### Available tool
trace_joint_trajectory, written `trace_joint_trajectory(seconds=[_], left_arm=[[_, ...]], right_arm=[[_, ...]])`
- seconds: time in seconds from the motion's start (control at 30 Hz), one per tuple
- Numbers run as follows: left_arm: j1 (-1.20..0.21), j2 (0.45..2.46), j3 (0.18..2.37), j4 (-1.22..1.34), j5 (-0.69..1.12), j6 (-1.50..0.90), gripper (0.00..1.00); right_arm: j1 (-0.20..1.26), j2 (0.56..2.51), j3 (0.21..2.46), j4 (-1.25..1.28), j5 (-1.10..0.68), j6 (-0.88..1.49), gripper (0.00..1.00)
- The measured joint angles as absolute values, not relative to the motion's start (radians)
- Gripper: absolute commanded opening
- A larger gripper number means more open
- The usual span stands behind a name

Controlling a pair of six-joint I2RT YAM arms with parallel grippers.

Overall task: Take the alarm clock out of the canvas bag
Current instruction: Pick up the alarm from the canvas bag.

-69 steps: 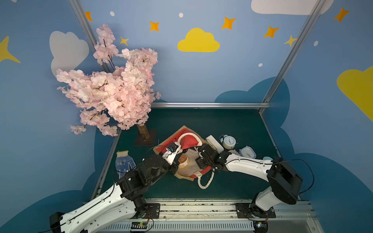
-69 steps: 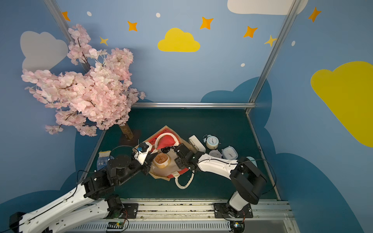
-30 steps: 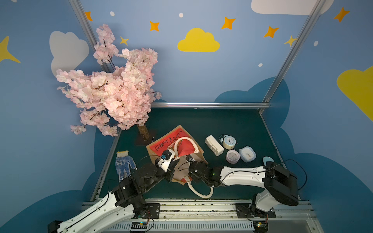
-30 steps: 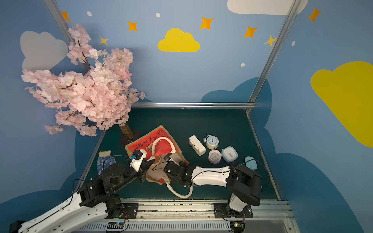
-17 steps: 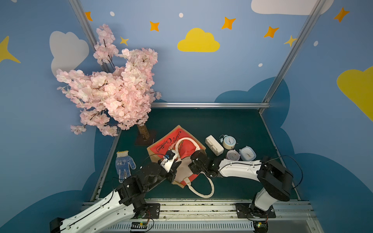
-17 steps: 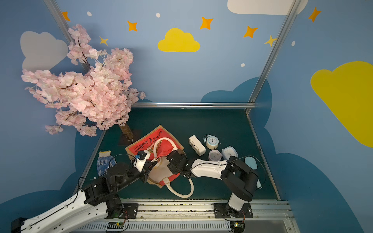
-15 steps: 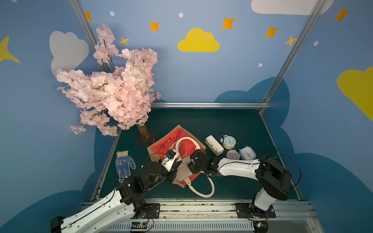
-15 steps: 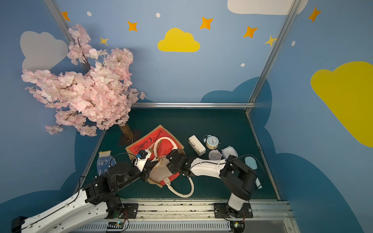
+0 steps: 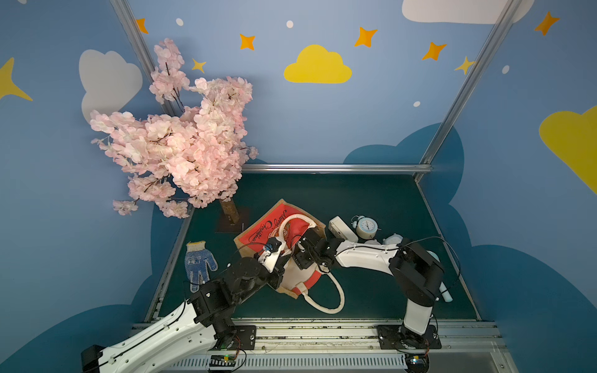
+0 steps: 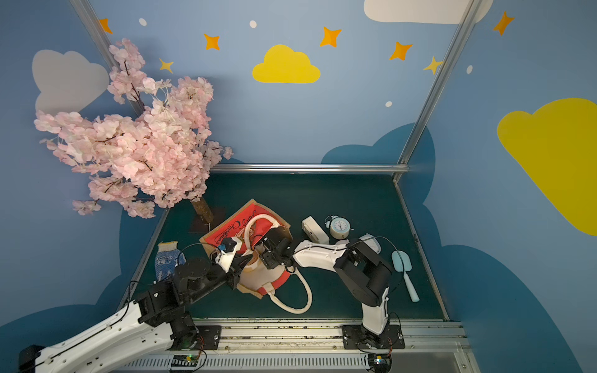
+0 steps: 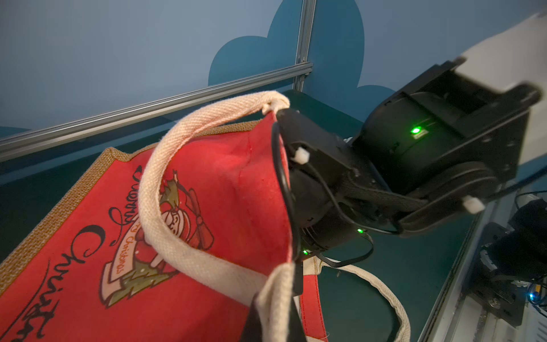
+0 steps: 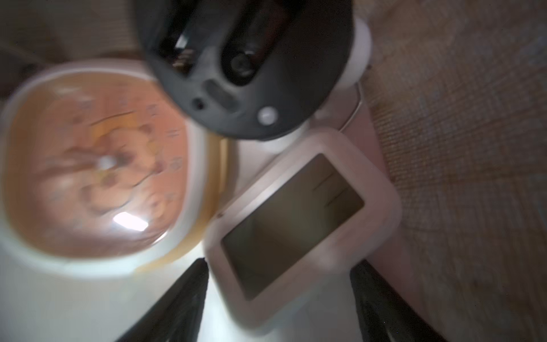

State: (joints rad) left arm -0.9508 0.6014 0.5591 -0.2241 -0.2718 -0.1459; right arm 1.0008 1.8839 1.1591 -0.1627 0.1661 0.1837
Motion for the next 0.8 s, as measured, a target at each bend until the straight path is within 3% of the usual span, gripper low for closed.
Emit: trace_joint_trajectory(seconds=[0.5, 0.63, 0.8], left_arm=[[-0.949, 0.605, 0.561, -0.216, -0.283, -0.141, 0.08], [-0.948, 0.611, 0.561, -0.215, -0.291, -0.141, 0.08], [-0.944, 0.611, 0.561, -0.208, -0.304, -0.139, 0.08]], right_arm=[[1.000, 1.921, 1.251, -0.270, 0.158, 0.346, 0.83], [1.001, 1.951, 1.313, -0.332, 0.159, 0.419, 0.81], [1.006, 1.985, 1.378, -0.407, 0.186, 0.530, 0.68]])
